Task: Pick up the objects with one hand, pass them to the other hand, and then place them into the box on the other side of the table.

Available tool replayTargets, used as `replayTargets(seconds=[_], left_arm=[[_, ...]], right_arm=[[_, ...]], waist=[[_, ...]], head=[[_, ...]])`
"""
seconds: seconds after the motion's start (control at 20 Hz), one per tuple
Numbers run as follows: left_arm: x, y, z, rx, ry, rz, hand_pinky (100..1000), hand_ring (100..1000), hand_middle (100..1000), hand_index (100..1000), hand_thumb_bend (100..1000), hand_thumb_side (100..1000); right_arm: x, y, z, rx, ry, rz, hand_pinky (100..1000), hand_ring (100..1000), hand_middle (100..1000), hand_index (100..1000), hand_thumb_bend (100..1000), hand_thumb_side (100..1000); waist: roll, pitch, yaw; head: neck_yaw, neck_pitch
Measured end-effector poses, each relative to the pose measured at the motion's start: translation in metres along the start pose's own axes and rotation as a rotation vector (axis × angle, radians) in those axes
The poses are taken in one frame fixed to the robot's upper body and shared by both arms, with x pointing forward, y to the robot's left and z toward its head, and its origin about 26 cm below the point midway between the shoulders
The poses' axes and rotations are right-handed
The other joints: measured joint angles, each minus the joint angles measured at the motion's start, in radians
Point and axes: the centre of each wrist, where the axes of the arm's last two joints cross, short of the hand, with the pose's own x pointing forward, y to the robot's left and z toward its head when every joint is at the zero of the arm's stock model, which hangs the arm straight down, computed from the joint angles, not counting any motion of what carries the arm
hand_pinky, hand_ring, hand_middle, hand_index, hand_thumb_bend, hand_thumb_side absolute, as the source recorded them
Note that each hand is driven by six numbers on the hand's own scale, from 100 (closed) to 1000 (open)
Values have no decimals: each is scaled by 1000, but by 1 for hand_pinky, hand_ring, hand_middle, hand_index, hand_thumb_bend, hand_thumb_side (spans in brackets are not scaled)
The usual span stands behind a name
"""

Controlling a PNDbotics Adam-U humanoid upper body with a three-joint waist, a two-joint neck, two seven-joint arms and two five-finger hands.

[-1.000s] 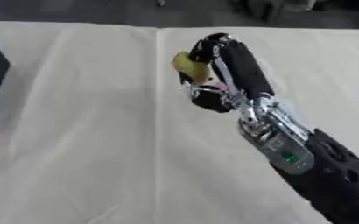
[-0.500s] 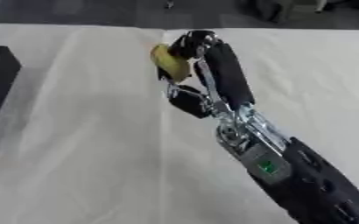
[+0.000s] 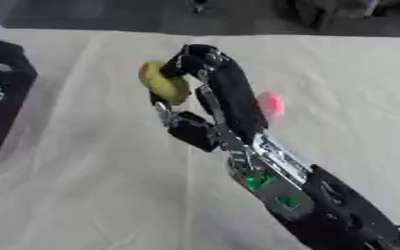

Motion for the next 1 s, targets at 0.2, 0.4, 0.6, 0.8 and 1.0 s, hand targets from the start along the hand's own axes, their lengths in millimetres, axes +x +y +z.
replayTargets(seconds=[0.2,0.4,0.6,0.8,1.0], left_arm=[[15,-8,-6,-3,5,-57,931,794,802,921,541,619],[25,-16,-11,-32,18,-77,933,795,802,922,553,620],[36,-20,-14,-50,13,-82,933,796,801,921,564,609],[40,-26,-16,-77,14,-79,934,798,800,919,573,596],[45,-30,-18,-118,2,-79,936,800,800,919,598,592]], right_arm=[[5,4,1,13,-65,24,595,522,419,525,100,100],[8,6,1,18,-110,54,599,523,420,524,100,100],[11,8,-1,10,-141,72,605,524,421,523,100,100],[14,9,-3,-3,-169,77,605,523,421,523,100,100],[16,11,-4,-14,-183,73,609,525,422,524,100,100]], waist=[[3,-2,5],[6,-3,8],[6,-4,12],[4,-4,12],[2,-4,11]], head=[[7,8],[15,8],[23,15],[32,15],[38,15]])
